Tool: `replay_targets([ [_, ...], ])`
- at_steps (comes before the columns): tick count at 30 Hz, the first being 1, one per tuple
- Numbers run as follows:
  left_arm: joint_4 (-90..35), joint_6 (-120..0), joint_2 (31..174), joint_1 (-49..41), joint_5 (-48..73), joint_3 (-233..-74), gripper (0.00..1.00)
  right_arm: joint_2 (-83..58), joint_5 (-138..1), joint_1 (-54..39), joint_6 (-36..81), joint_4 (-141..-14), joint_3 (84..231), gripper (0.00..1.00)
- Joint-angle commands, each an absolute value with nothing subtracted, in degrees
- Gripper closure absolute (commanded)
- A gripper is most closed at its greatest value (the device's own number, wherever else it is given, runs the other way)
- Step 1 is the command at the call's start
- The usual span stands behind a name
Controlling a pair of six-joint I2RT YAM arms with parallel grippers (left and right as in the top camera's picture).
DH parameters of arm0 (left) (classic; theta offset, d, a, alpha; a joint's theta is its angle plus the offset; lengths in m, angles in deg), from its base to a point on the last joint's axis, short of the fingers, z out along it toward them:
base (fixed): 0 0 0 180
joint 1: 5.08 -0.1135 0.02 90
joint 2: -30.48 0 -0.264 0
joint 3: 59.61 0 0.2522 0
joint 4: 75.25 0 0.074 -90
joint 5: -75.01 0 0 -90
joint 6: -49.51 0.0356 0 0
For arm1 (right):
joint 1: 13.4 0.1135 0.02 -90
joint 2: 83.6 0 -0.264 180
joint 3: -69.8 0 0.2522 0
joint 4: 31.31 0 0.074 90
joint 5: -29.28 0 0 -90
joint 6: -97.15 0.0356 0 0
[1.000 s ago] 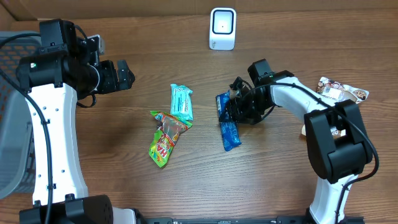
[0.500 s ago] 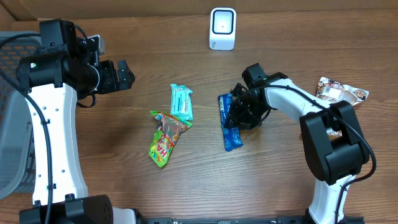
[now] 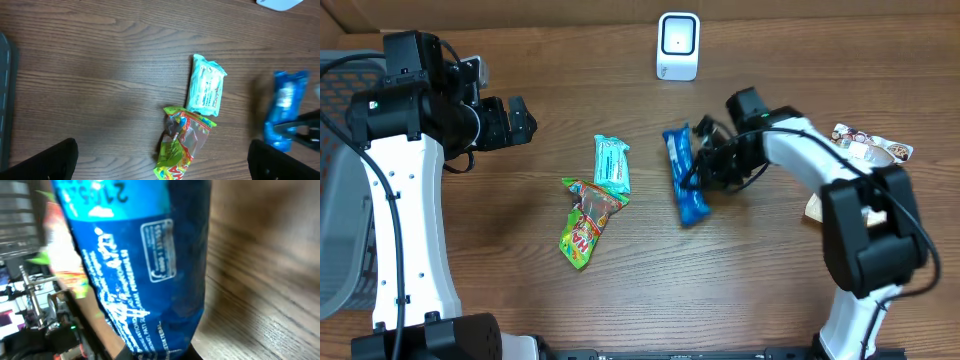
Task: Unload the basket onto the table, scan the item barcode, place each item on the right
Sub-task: 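Lift the Oreo pack and carry it to the scanner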
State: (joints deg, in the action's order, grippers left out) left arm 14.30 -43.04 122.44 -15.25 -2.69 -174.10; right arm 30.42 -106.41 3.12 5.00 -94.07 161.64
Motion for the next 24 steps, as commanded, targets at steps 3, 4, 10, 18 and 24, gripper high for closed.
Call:
replay_targets([
  [3,14.32,-41.75,122.22,-15.14,-1.86,-173.6,0.01,18.79,-115.05,1.3,-0.66,-93.8,165.07,0.96],
  [4,14.32,-41.75,122.22,-15.14,-1.86,-173.6,0.0,17.37,-115.02,1.3,-0.66,-94.0,165.07,0.96],
  [10,14.32,-41.75,122.22,-15.14,-1.86,-173.6,0.0,9.17,-115.02,1.63,-0.86,-94.5,165.07,0.96],
  [18,14.32,-41.75,122.22,-15.14,-1.86,-173.6,0.0,6.22,-107.96,2.77,3.12,-92.91,165.07,0.96],
  [24,14.32,-41.75,122.22,-15.14,-1.86,-173.6,0.01,6.25,-85.69,8.47,10.13,-89.3,165.05,0.96],
])
